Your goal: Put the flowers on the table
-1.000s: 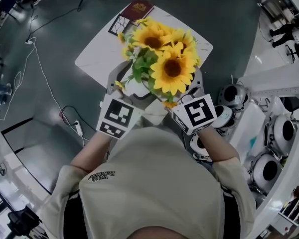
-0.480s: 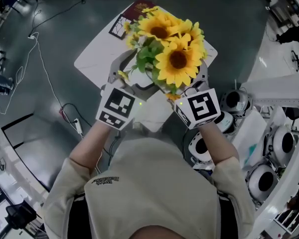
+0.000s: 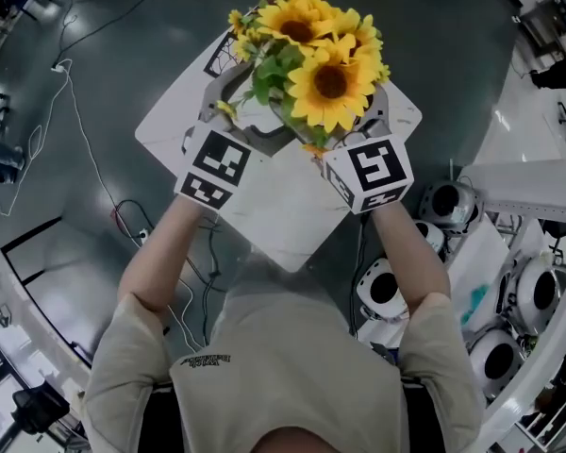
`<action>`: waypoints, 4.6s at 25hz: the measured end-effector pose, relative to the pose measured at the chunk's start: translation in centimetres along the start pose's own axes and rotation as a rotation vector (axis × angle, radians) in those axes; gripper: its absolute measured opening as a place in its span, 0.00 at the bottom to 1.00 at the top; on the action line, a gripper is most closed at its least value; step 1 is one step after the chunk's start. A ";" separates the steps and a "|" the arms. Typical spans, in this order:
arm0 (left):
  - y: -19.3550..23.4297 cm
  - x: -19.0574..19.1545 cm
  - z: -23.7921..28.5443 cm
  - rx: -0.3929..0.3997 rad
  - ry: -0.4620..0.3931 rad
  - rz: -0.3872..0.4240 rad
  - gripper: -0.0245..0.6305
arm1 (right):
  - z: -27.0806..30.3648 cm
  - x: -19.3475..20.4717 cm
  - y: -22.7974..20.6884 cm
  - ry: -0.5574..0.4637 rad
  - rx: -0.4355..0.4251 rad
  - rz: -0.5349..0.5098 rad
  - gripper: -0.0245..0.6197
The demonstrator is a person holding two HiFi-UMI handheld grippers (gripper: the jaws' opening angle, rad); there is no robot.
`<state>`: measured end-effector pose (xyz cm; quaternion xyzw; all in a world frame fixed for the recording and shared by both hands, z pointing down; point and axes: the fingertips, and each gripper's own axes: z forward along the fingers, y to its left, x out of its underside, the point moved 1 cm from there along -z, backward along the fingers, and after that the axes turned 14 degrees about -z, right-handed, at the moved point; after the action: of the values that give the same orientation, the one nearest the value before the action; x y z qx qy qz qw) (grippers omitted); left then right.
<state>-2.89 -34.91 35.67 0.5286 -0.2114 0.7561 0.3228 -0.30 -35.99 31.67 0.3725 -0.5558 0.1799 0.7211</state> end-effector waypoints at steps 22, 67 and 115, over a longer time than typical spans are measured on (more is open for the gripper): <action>10.7 20.0 17.8 0.048 0.140 -0.108 0.75 | 13.7 25.6 -0.7 0.161 -0.039 0.071 0.80; 12.4 31.3 22.0 -0.023 0.320 -0.090 0.75 | 16.2 36.7 3.0 0.262 -0.071 0.133 0.80; -6.8 -3.4 -12.4 -0.008 -0.215 0.005 0.09 | -14.6 -7.4 2.6 -0.205 0.152 0.031 0.15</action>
<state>-5.50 -22.88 27.94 0.6048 -0.2492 0.6949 0.2986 5.33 -22.41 24.14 0.4339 -0.6172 0.1938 0.6271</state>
